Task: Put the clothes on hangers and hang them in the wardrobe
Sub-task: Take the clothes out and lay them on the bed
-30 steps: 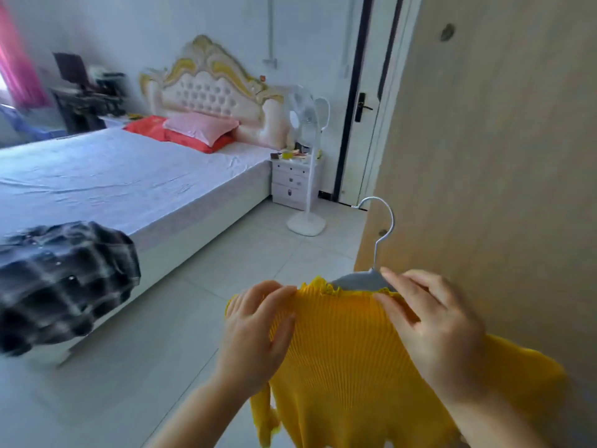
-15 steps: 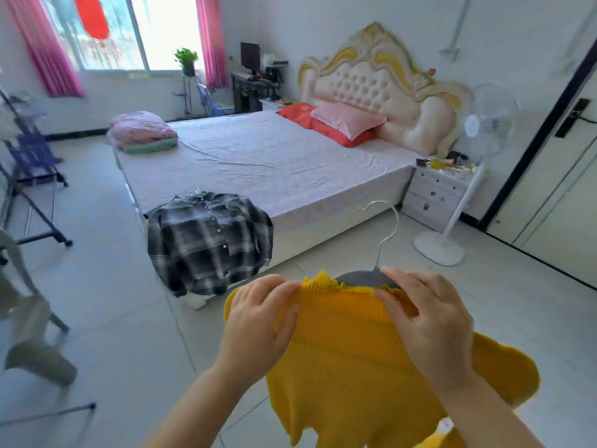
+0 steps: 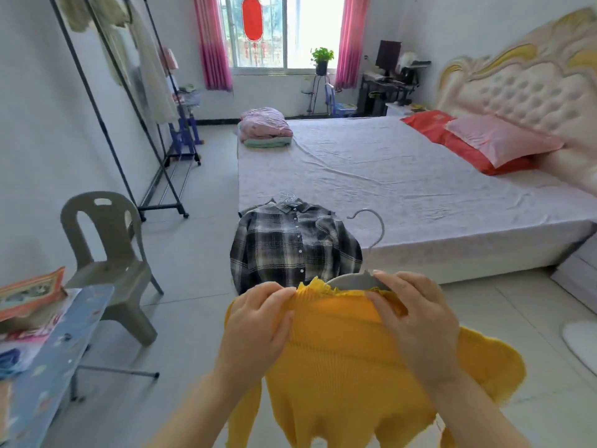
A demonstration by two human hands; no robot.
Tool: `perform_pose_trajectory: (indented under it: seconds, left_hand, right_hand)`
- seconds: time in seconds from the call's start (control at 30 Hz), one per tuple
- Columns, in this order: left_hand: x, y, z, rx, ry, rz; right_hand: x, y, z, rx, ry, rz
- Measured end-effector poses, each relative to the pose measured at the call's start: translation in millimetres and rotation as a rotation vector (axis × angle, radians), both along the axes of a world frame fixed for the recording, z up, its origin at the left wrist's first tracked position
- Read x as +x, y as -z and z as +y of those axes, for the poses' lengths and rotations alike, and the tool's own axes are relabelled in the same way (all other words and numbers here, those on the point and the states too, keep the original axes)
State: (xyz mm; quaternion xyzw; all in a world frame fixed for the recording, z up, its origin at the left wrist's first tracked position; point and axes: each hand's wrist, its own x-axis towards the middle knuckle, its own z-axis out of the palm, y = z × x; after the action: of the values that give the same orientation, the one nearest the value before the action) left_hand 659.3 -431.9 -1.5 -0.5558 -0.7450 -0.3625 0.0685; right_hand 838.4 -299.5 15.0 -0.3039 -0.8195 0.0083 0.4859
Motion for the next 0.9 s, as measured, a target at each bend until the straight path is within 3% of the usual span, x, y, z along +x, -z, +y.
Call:
perform_pose_trajectory:
  seconds: [0.4,0.9]
  left_hand:
    - [-128,36,166,0.027,-0.14,-0.04]
    - [-337,58,390,-0.13,-0.219,-0.071]
  right_hand:
    - [-149,37,192,-0.133,-0.175,0.036]
    - [-369,69,424,-0.443,-0.292,0.003]
